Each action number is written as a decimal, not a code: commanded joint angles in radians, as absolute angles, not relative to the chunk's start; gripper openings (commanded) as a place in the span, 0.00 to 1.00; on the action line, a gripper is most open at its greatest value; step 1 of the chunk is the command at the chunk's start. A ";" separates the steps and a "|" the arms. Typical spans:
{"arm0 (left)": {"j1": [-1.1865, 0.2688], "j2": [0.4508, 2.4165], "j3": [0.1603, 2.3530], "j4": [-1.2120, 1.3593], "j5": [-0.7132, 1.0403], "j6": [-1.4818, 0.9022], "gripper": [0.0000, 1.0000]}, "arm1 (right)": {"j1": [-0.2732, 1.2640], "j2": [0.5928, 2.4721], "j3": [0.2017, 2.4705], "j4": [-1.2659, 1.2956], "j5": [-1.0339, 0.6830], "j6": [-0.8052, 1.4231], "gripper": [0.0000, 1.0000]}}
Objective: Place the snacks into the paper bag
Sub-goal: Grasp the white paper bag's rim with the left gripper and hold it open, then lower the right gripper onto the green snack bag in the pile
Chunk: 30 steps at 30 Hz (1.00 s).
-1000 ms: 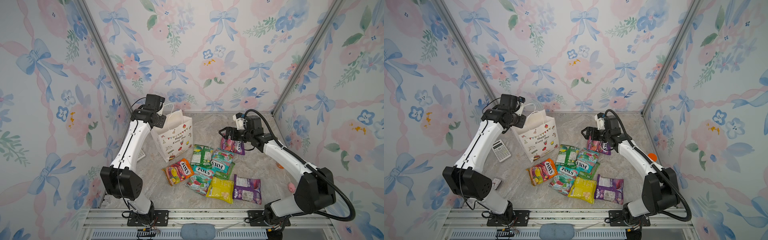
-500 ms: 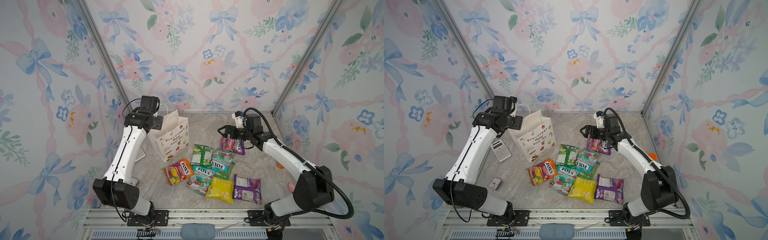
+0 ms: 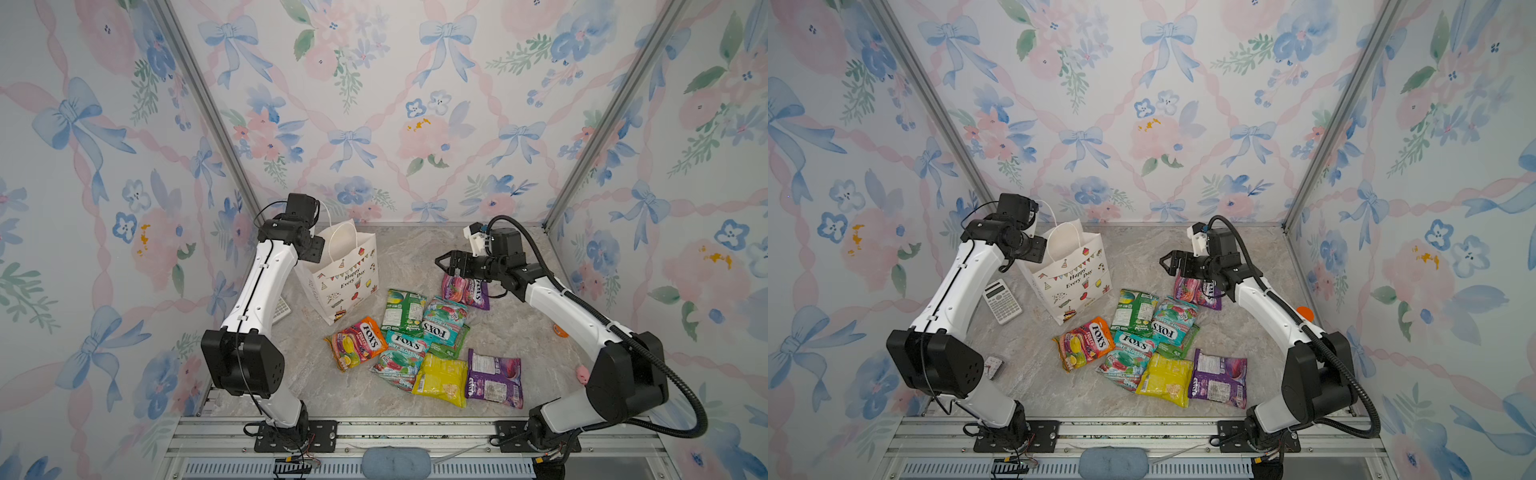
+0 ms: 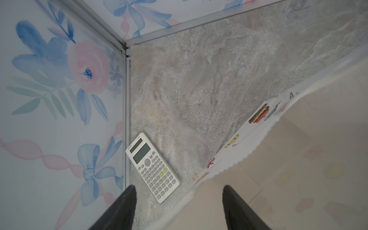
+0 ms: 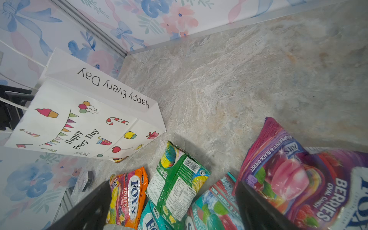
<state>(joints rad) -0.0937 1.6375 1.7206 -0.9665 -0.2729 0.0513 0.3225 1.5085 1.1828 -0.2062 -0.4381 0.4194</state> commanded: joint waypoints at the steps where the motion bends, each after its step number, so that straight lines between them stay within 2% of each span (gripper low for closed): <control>1: -0.089 1.650 1.752 -0.996 -0.204 0.054 0.65 | 0.324 1.499 1.192 -0.214 -0.442 0.422 0.99; 10: -0.082 1.622 1.747 -0.994 -0.149 0.039 0.43 | 0.327 1.526 1.216 -0.233 -0.438 0.422 0.97; 15: -0.070 1.605 1.757 -0.994 -0.118 0.023 0.22 | 0.354 1.563 1.244 -0.260 -0.425 0.420 0.94; 20: -0.060 1.579 1.764 -0.992 -0.106 0.000 0.13 | 0.405 1.608 1.275 -0.284 -0.419 0.408 0.90; 26: -0.060 1.536 1.763 -0.991 -0.027 -0.030 0.14 | 0.467 1.649 1.293 -0.290 -0.417 0.417 0.86; 28: -0.059 1.531 1.762 -0.989 -0.010 -0.036 0.21 | 0.482 1.663 1.290 -0.287 -0.420 0.426 0.85; 30: -0.058 1.536 1.759 -0.986 -0.013 -0.042 0.34 | 0.499 1.687 1.284 -0.288 -0.422 0.435 0.85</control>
<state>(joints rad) -0.0631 1.5459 1.7390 -0.9752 -0.0490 -0.0166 0.4774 1.6558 1.2625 -0.2615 -0.4263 0.4198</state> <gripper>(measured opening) 0.302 0.852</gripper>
